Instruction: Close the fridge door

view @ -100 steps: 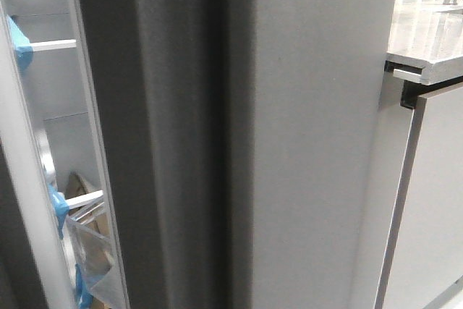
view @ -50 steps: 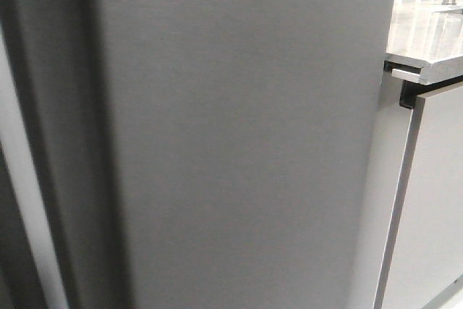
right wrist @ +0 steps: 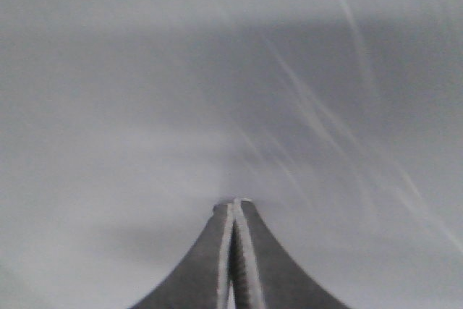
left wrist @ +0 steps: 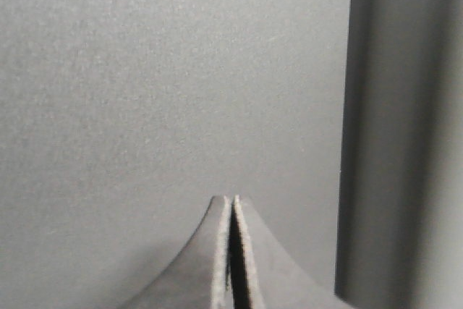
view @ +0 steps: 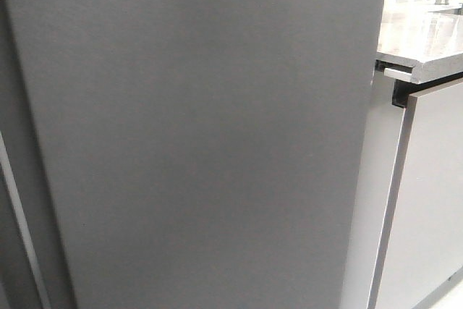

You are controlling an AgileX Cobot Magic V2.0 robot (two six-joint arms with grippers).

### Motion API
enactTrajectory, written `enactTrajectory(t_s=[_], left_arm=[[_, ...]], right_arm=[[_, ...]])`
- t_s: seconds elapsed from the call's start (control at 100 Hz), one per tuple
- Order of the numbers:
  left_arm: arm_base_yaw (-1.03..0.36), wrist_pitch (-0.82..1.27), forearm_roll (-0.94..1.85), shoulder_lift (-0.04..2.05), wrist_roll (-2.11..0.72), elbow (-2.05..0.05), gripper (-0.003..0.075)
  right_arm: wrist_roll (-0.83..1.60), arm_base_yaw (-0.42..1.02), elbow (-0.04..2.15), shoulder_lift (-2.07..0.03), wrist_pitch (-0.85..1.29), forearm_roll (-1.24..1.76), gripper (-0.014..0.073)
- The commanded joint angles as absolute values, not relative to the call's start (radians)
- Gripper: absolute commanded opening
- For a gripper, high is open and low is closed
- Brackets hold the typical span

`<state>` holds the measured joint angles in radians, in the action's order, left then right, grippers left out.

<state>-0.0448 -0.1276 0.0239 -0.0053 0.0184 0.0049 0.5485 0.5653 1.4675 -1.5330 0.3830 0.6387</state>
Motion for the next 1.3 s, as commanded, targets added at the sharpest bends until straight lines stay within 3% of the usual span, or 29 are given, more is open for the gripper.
enactTrajectory(t_s=[0.0, 0.39, 0.759, 1.019, 1.289], left_arm=[[-0.048, -0.200, 0.030, -0.026, 0.023, 0.040, -0.0020], [-0.048, -0.200, 0.030, -0.026, 0.023, 0.040, -0.0020], [-0.048, -0.200, 0.030, -0.026, 0.023, 0.040, -0.0020], [-0.048, -0.200, 0.030, -0.026, 0.023, 0.040, -0.0020], [-0.048, -0.200, 0.030, -0.026, 0.023, 0.040, -0.0020]], right_arm=[[0.566, 0.559, 1.518, -1.541, 0.278, 0.653, -0.0044], [0.566, 0.537, 1.521, -1.491, 0.316, 0.592, -0.0043], [0.322, 0.314, 1.497, -1.241, 0.550, 0.275, -0.0043], [0.282, 0.199, 1.231, -0.920, 0.539, 0.273, -0.0043], [0.184, 0.196, 0.912, -0.603, 0.538, 0.273, -0.0043]])
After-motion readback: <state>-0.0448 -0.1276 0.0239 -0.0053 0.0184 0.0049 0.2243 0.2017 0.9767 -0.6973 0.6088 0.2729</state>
